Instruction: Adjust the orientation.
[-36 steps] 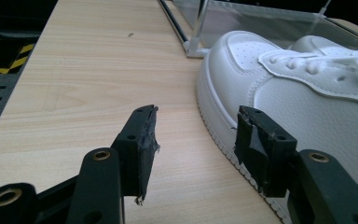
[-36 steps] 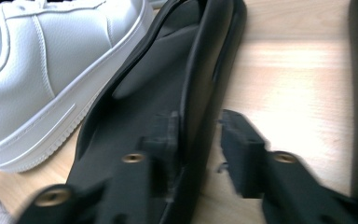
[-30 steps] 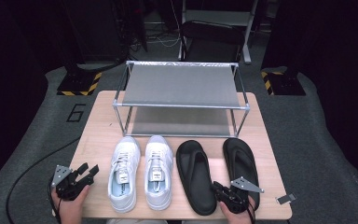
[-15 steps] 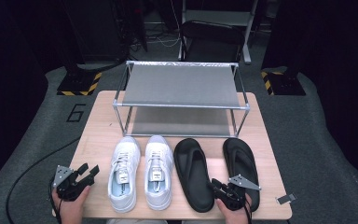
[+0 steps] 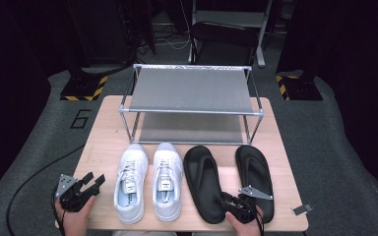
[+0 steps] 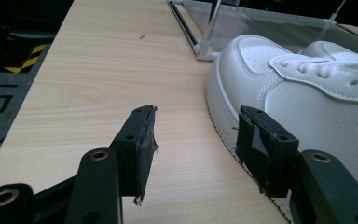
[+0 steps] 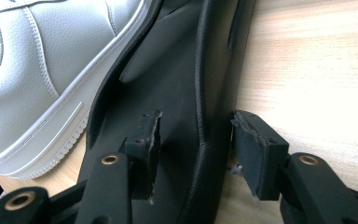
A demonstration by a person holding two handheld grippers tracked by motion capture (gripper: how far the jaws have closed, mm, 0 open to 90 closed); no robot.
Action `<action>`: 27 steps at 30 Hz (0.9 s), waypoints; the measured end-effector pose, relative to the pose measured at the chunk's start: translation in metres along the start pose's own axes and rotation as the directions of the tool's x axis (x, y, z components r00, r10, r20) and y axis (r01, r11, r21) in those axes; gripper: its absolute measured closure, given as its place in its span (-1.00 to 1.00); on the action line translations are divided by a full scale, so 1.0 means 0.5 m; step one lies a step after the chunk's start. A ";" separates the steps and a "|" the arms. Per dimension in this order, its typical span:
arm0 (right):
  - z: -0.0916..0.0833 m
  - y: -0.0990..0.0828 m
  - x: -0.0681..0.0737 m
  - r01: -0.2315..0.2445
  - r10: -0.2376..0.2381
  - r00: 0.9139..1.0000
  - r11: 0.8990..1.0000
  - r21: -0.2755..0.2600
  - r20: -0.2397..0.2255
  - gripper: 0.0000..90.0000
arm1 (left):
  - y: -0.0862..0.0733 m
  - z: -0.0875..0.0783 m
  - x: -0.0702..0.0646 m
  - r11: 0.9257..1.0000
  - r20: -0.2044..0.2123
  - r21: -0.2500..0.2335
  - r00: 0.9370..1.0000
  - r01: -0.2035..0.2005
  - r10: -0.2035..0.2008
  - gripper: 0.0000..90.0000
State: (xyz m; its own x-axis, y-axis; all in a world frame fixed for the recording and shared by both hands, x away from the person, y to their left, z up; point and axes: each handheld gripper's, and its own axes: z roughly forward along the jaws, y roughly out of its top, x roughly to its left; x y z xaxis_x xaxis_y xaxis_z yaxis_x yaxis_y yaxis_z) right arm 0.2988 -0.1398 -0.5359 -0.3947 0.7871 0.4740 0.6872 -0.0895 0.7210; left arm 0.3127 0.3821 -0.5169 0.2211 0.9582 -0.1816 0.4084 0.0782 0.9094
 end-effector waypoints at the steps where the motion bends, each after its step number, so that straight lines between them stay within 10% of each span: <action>1: 0.000 0.000 0.000 0.000 0.000 1.000 1.000 0.000 0.000 0.13 | 0.000 0.000 0.000 1.000 0.000 0.000 1.000 0.000 0.000 0.03; 27: 0.013 -0.004 0.003 -0.062 0.063 0.996 0.998 0.018 -0.067 0.15 | 0.003 -0.003 -0.001 1.000 0.002 -0.006 1.000 -0.014 0.014 0.03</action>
State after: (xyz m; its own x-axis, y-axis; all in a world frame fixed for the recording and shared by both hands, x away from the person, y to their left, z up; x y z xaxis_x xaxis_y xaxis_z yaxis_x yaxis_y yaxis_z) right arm 0.3009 -0.1346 -0.5400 -0.3906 0.7375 0.5509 0.7213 -0.1266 0.6809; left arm 0.3118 0.3820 -0.5151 0.2287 0.9585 -0.1700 0.3997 0.0668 0.9142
